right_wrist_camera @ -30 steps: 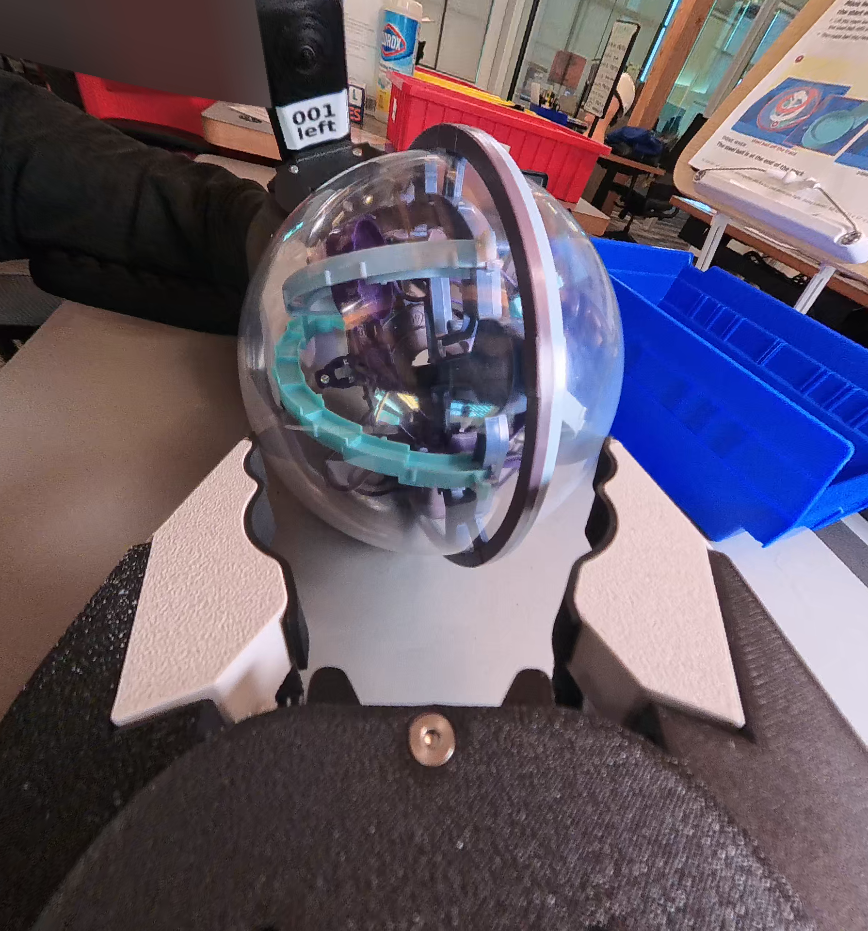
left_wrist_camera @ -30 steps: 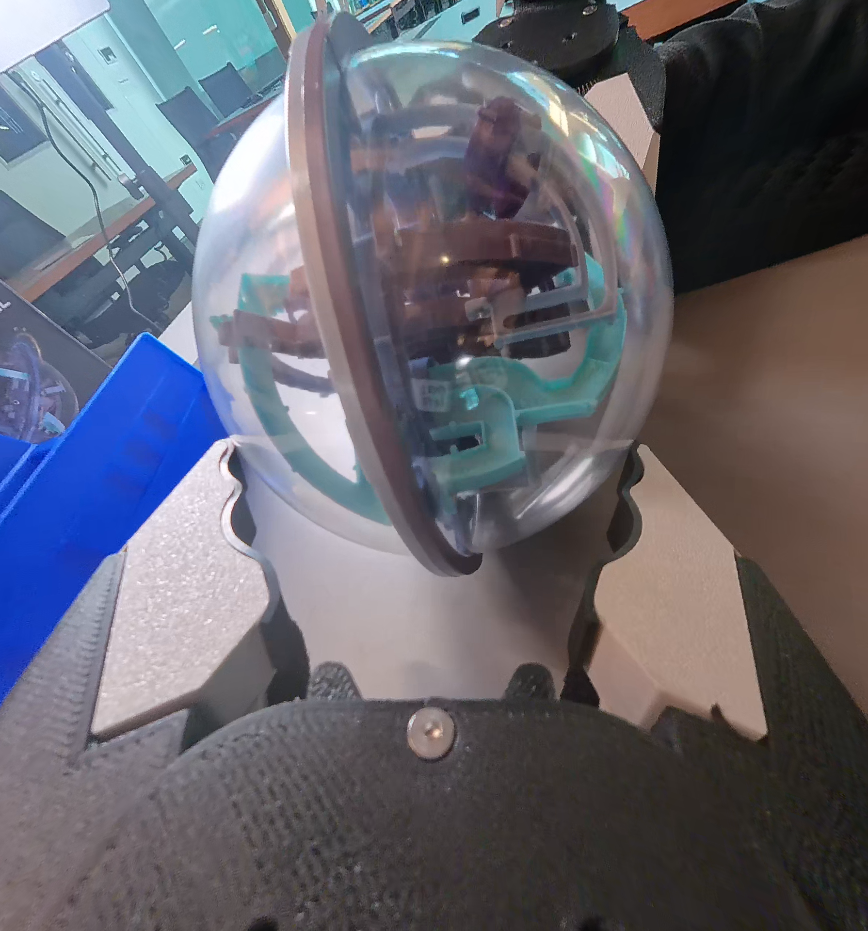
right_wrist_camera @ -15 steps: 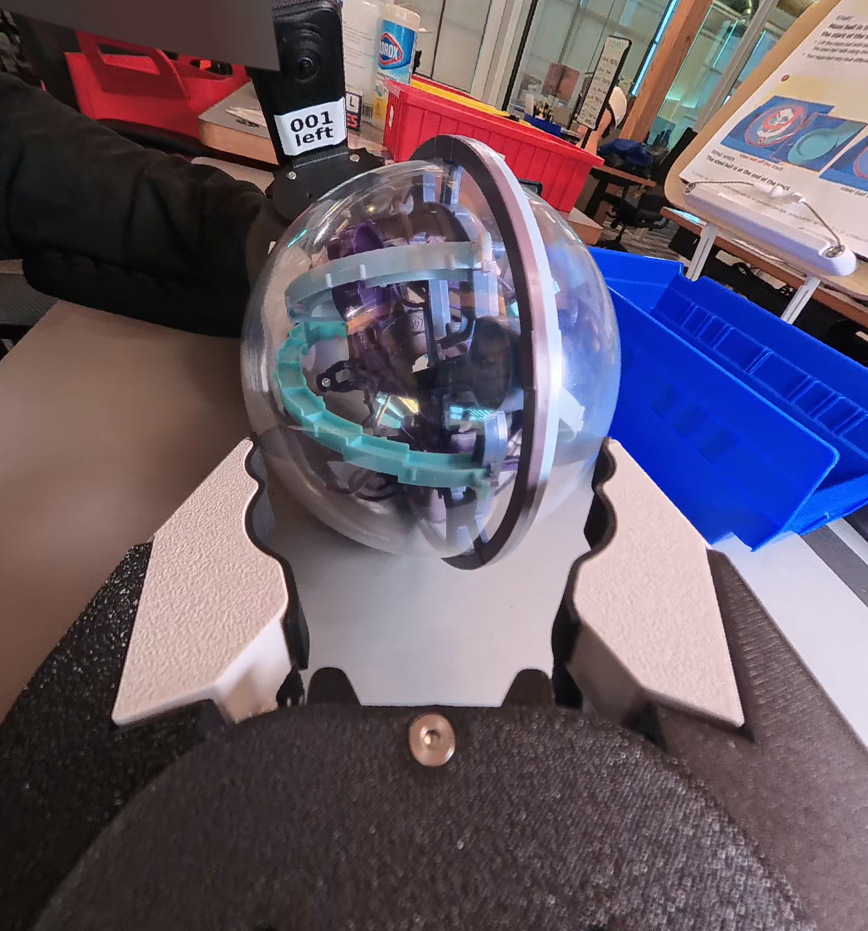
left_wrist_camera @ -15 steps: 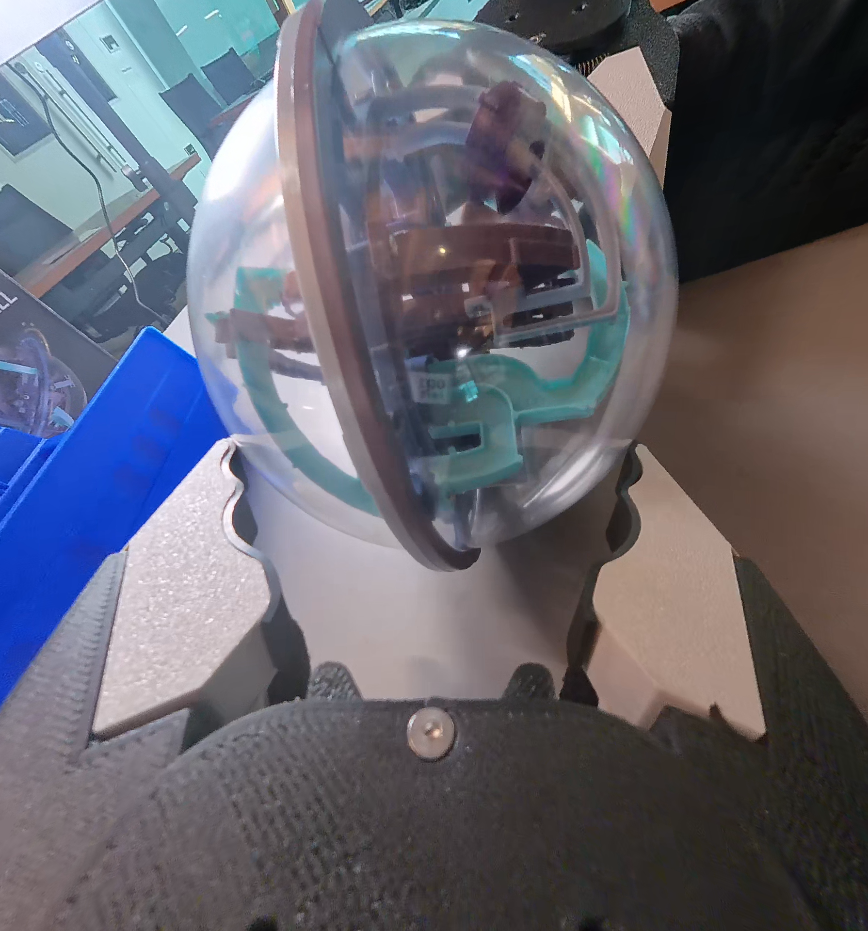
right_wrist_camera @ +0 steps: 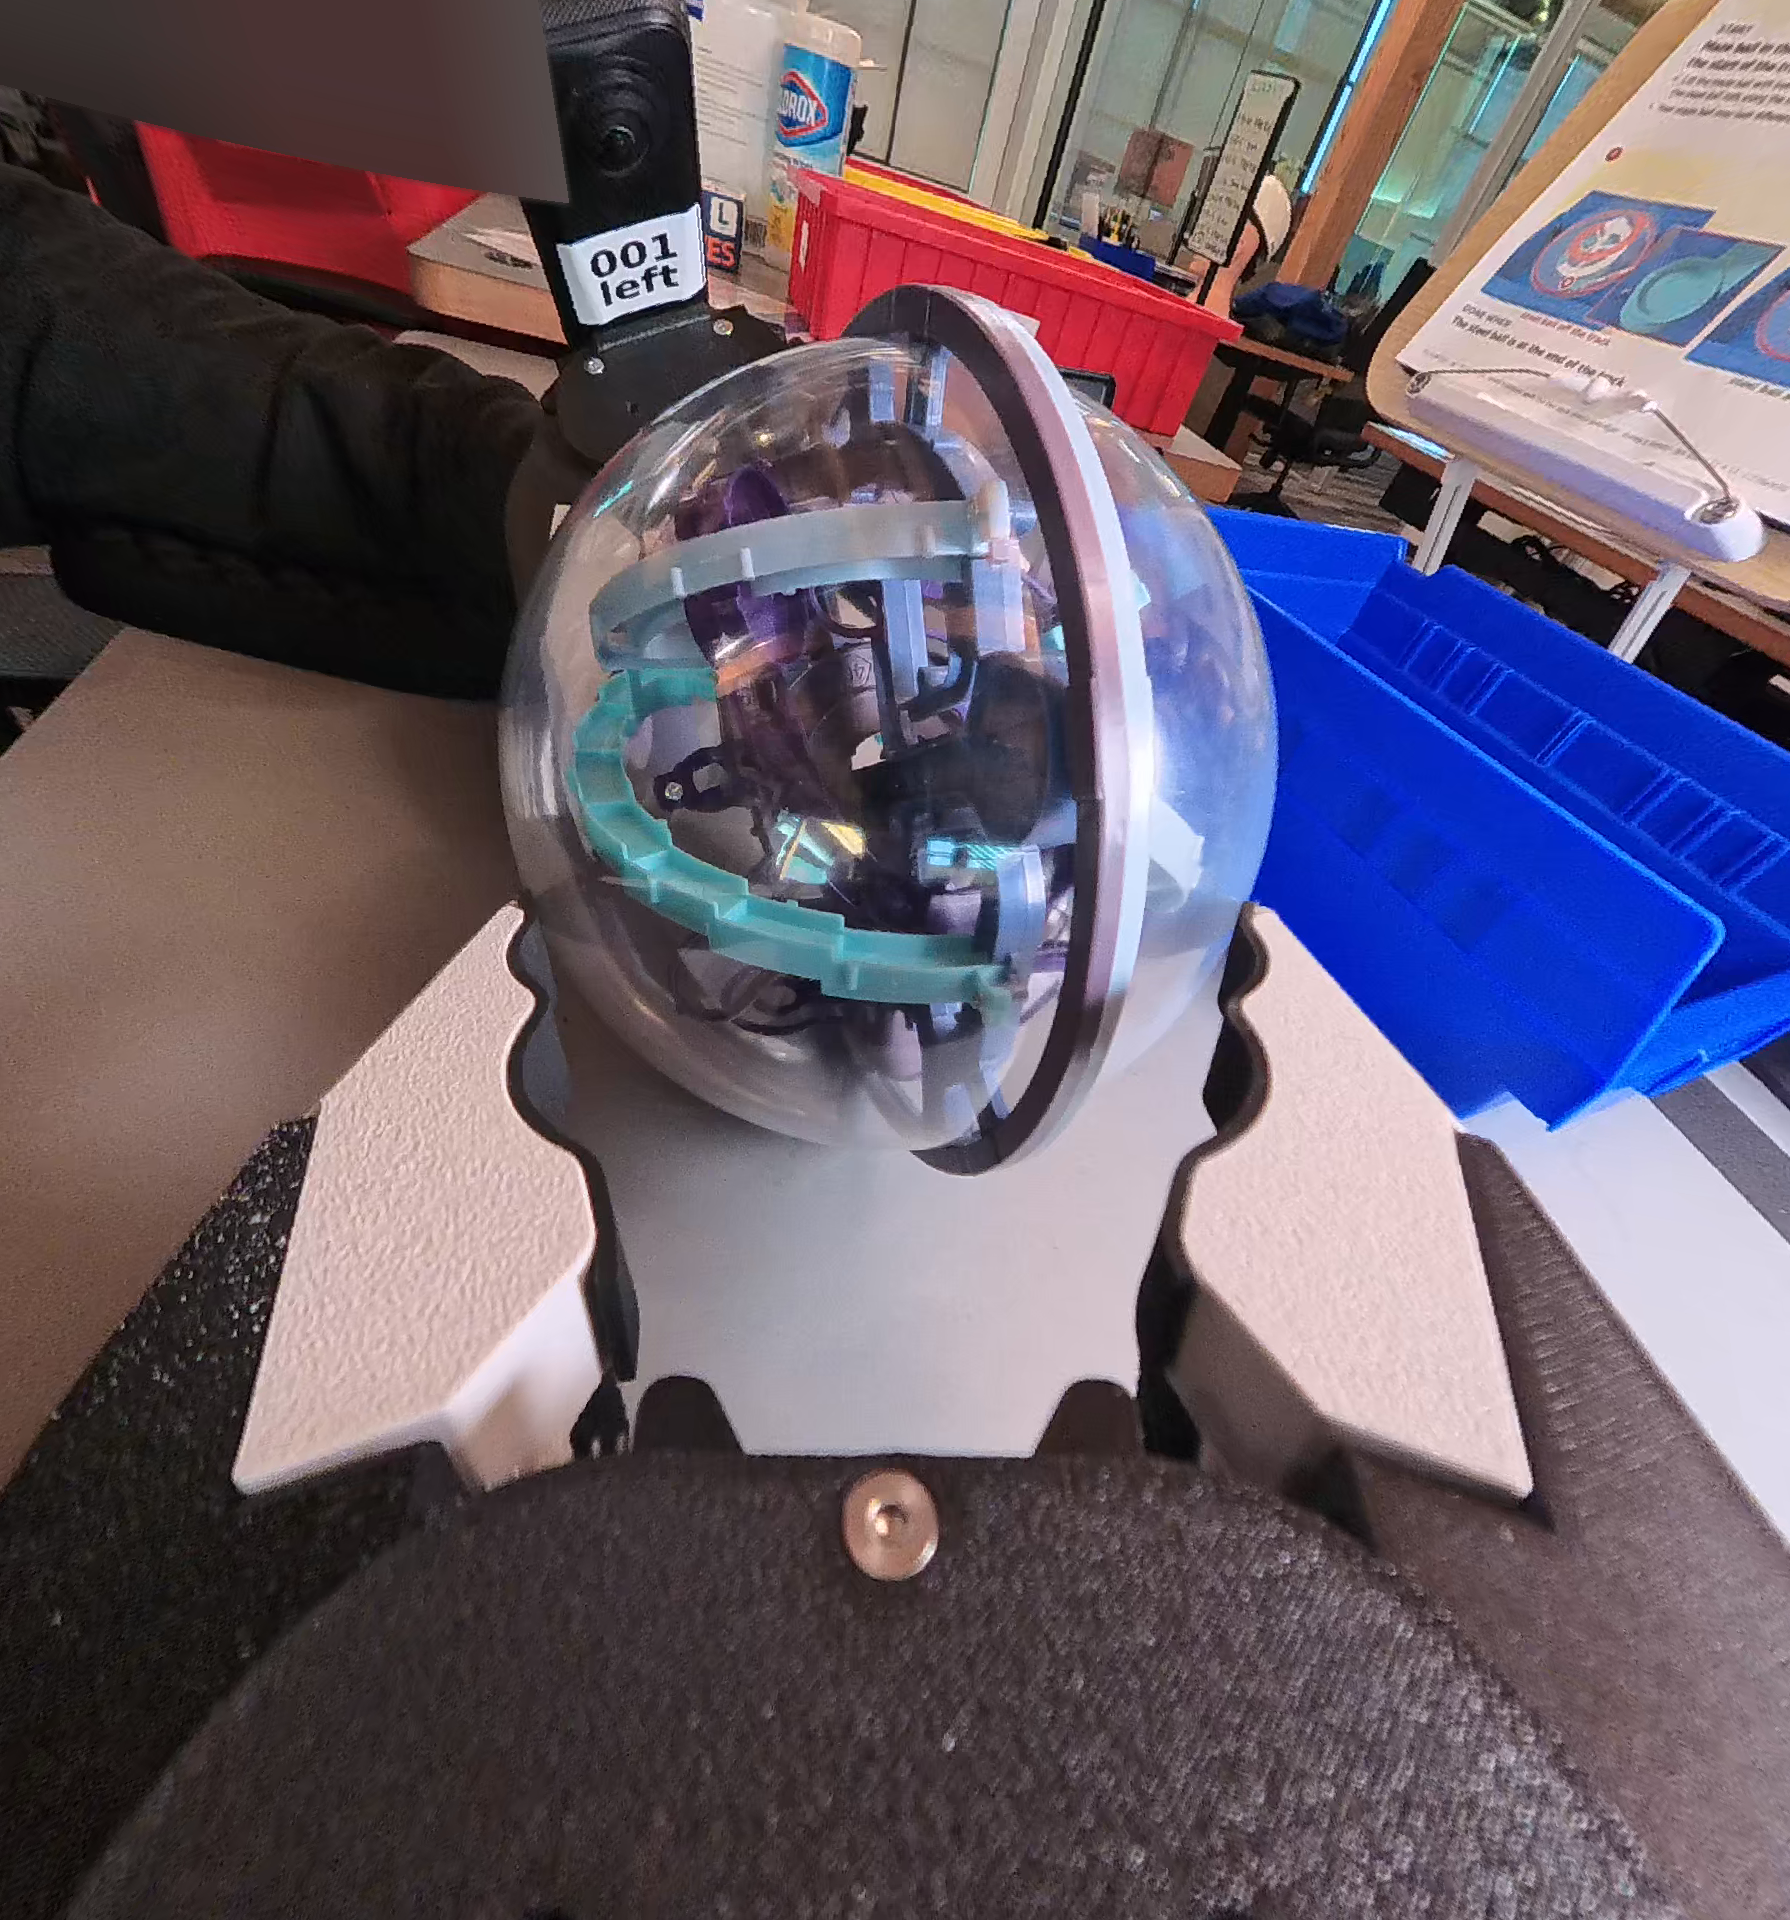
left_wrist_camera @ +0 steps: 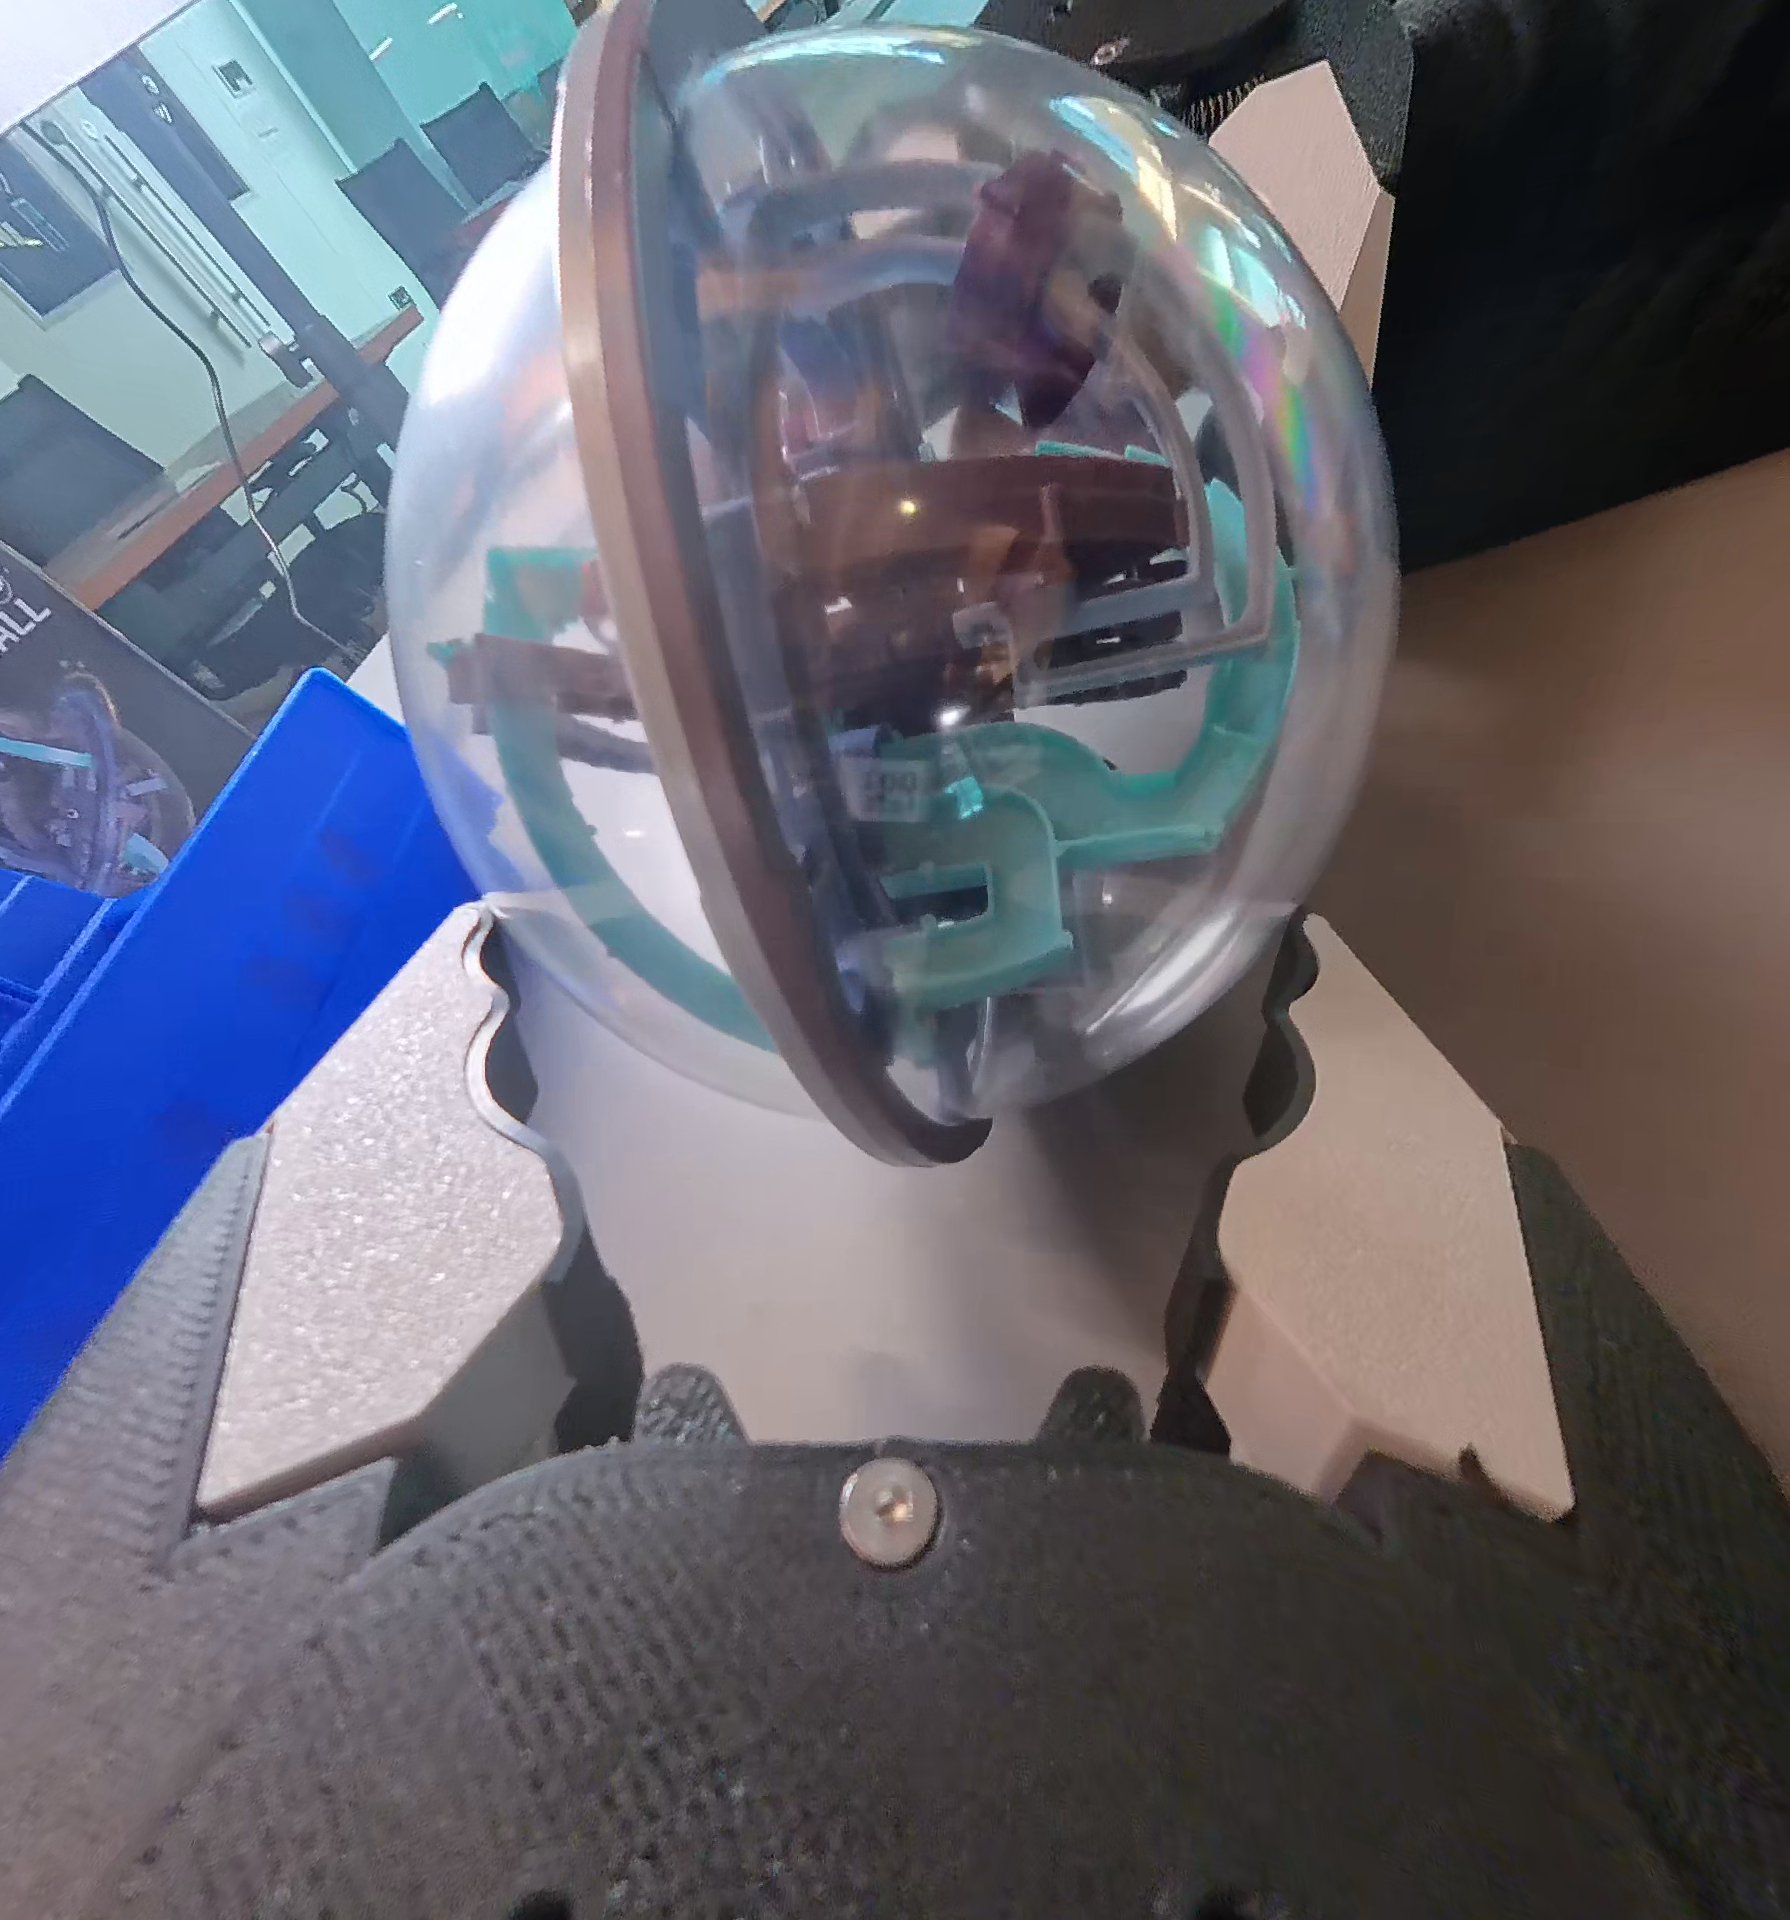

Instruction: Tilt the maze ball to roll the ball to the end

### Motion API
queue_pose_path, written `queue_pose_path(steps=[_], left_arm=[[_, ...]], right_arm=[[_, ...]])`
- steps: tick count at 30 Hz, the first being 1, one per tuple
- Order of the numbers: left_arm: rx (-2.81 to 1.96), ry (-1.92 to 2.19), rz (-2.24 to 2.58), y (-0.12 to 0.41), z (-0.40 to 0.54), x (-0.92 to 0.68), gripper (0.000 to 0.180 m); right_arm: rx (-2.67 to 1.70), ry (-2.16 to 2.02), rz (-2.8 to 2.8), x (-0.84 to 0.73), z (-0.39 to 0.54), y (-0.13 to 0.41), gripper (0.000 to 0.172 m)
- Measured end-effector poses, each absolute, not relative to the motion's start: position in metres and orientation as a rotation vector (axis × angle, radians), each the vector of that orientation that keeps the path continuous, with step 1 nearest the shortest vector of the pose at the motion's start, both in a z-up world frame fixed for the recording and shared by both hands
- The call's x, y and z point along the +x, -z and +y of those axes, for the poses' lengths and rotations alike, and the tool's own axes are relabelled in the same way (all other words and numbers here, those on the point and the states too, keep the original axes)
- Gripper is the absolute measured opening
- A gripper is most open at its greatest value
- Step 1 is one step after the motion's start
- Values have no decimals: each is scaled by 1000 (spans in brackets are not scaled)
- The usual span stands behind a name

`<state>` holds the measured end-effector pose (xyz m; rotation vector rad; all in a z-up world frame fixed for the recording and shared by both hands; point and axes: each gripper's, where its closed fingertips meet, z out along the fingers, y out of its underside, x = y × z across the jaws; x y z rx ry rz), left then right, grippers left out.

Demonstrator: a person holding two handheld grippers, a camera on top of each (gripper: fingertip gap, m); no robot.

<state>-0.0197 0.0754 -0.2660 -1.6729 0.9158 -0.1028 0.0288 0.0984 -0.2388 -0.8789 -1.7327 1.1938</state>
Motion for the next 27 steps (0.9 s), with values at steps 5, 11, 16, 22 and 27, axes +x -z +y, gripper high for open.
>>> queue_pose_path(steps=[5,11,16,22,27], left_arm=[[-1690,59,936,270,76,-23,138],[-1721,100,895,270,77,-25,137],[-1715,243,821,260,74,-20,135],[-1763,342,757,268,77,-14,146],[-1819,341,773,280,77,-13,146]], right_arm=[[-848,-1167,-1726,29,97,236,124],[-932,-1227,-1703,27,103,237,123],[-963,-1227,-1715,27,105,241,125],[-924,-1223,-1715,28,103,239,123],[-855,-1197,-1696,29,97,229,123]])
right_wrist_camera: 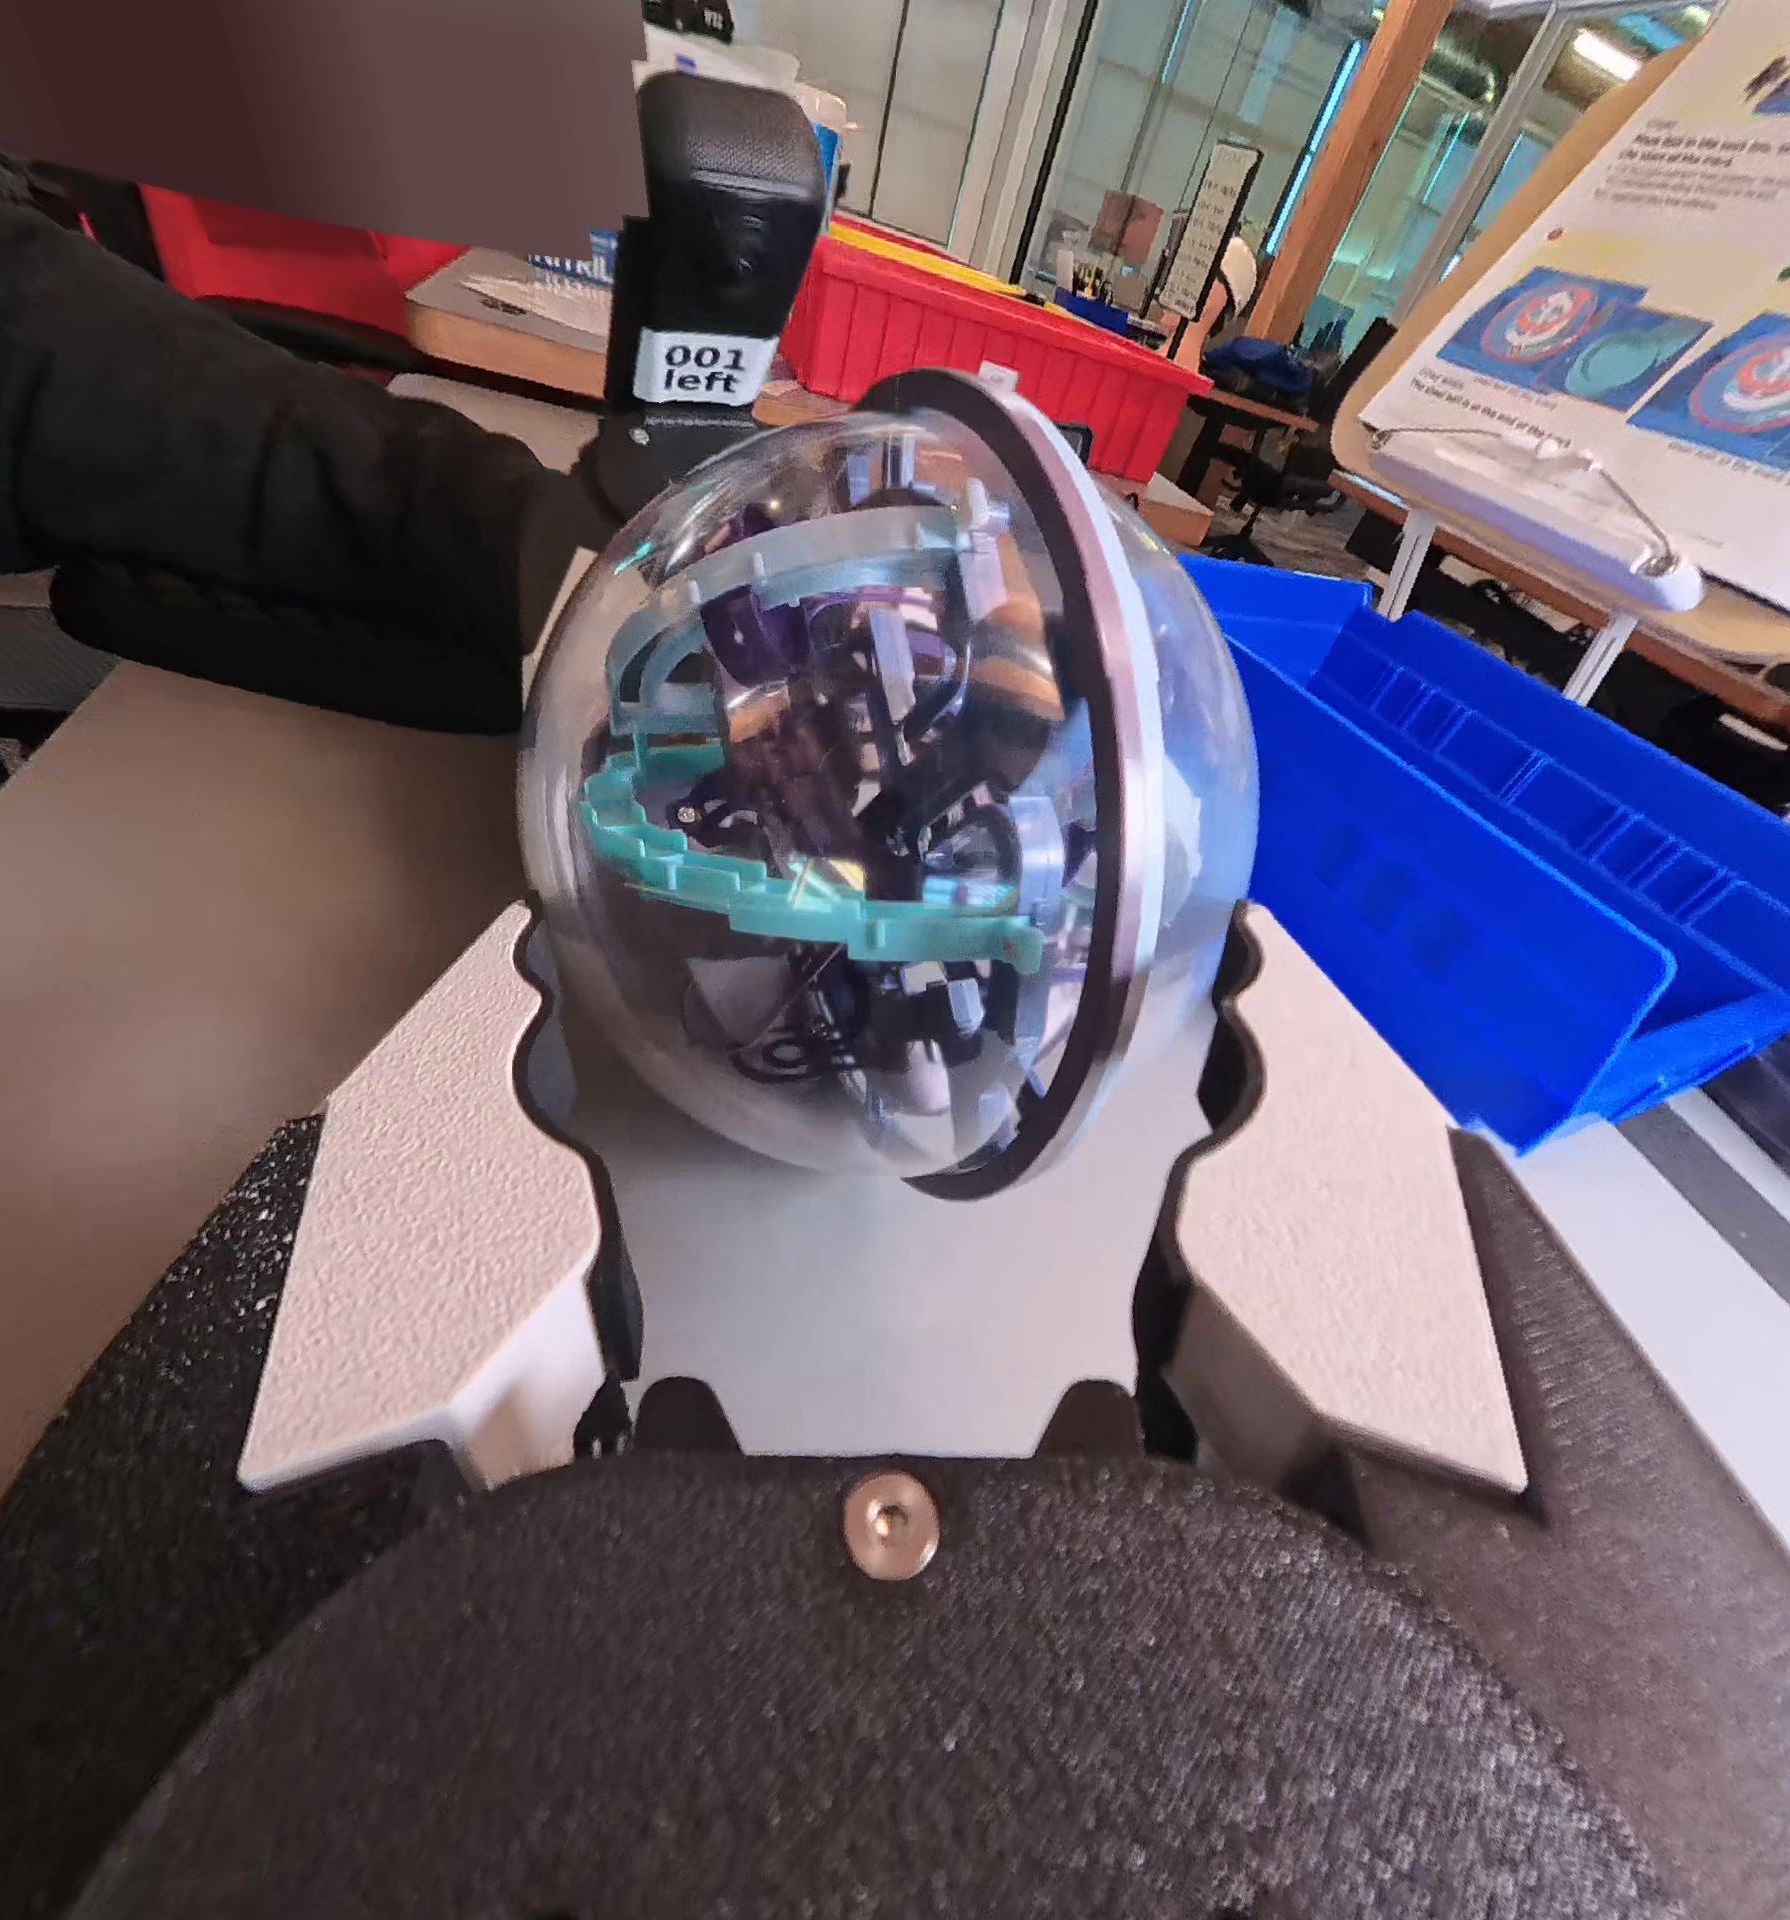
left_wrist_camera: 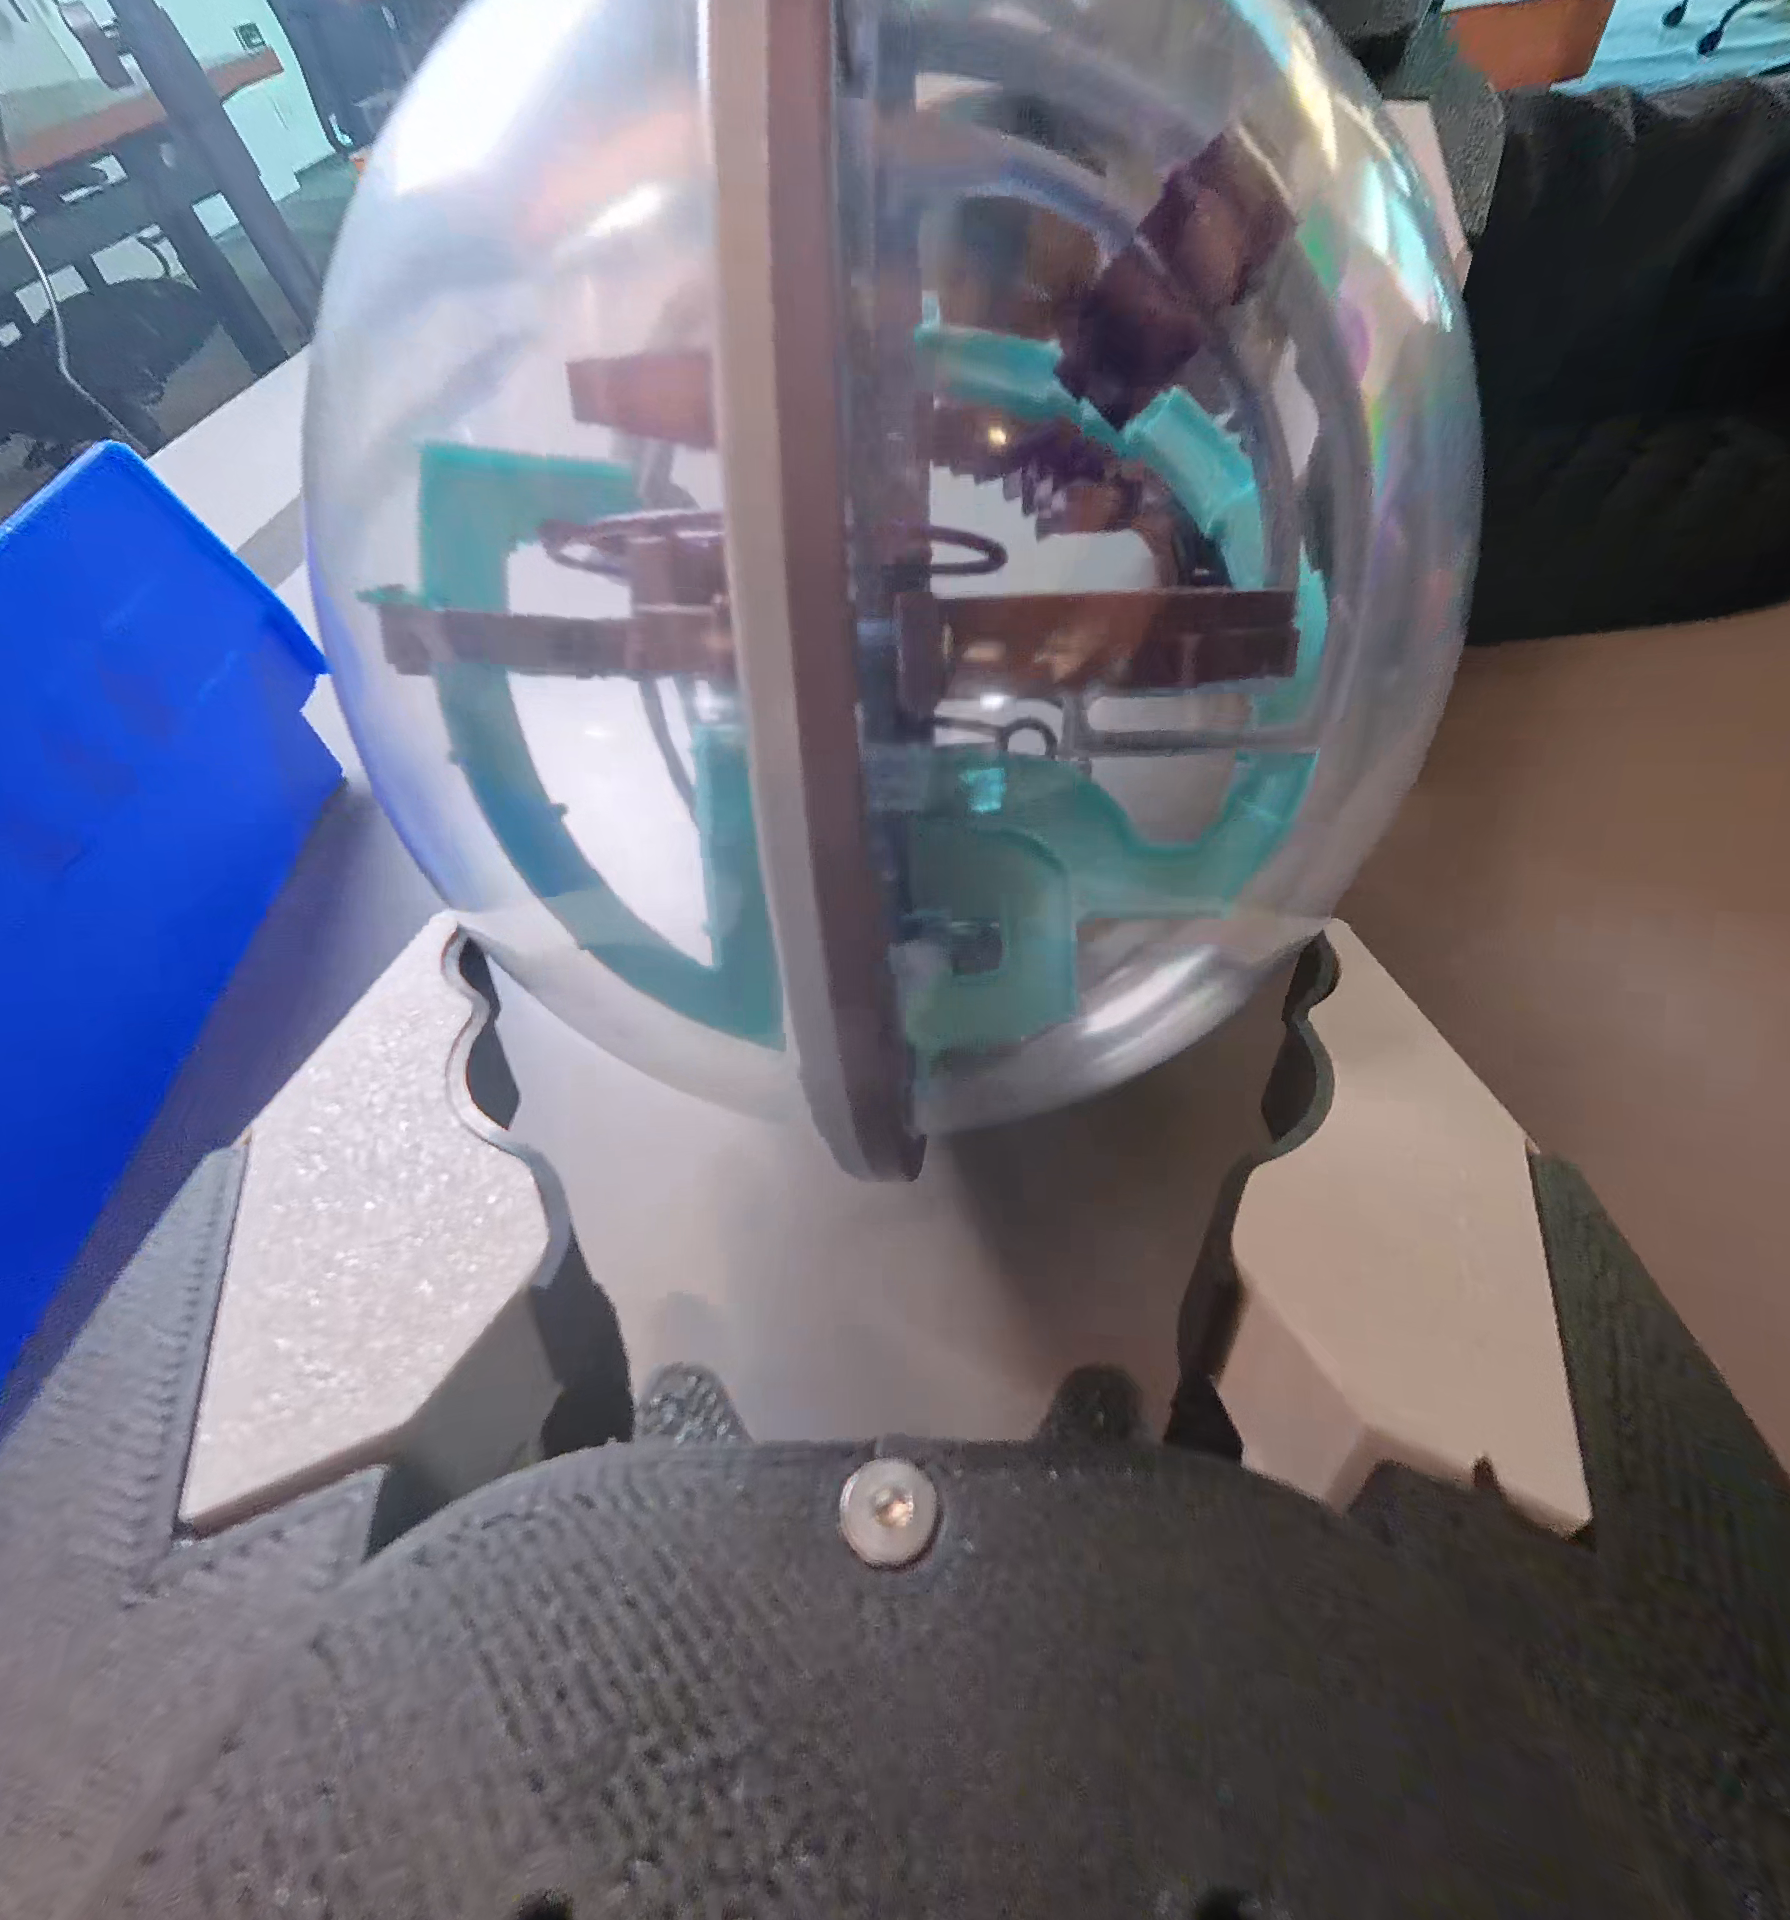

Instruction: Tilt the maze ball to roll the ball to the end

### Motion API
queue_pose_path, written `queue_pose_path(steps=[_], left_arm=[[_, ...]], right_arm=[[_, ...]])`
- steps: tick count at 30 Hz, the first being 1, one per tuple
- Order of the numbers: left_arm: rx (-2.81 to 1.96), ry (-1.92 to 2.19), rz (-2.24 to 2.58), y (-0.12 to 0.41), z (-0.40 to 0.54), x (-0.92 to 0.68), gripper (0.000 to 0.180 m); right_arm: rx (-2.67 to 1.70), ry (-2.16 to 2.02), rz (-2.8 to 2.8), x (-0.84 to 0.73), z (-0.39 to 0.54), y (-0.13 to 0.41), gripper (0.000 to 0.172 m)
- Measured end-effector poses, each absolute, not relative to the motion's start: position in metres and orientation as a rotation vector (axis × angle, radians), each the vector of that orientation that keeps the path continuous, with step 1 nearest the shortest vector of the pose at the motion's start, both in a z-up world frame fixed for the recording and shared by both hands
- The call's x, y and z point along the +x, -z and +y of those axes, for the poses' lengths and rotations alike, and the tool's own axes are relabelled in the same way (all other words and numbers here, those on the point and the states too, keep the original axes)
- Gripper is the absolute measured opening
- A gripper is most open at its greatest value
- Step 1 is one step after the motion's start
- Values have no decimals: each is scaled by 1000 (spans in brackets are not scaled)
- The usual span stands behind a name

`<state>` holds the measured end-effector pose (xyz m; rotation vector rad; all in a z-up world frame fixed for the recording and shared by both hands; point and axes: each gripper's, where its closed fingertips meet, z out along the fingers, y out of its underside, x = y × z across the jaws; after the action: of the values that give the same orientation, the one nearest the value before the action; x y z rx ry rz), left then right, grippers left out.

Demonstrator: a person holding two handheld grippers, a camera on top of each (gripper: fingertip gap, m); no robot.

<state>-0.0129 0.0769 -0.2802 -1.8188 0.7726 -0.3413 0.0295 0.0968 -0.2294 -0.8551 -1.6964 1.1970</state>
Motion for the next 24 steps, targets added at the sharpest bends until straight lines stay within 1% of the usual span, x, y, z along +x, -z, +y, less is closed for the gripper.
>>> queue_pose_path(steps=[8,24], left_arm=[[-1734,226,814,266,77,-15,144],[-1696,313,770,253,74,-13,141]], right_arm=[[-917,-1140,-1761,29,102,246,124],[-1018,-1213,-1786,28,103,256,124]])
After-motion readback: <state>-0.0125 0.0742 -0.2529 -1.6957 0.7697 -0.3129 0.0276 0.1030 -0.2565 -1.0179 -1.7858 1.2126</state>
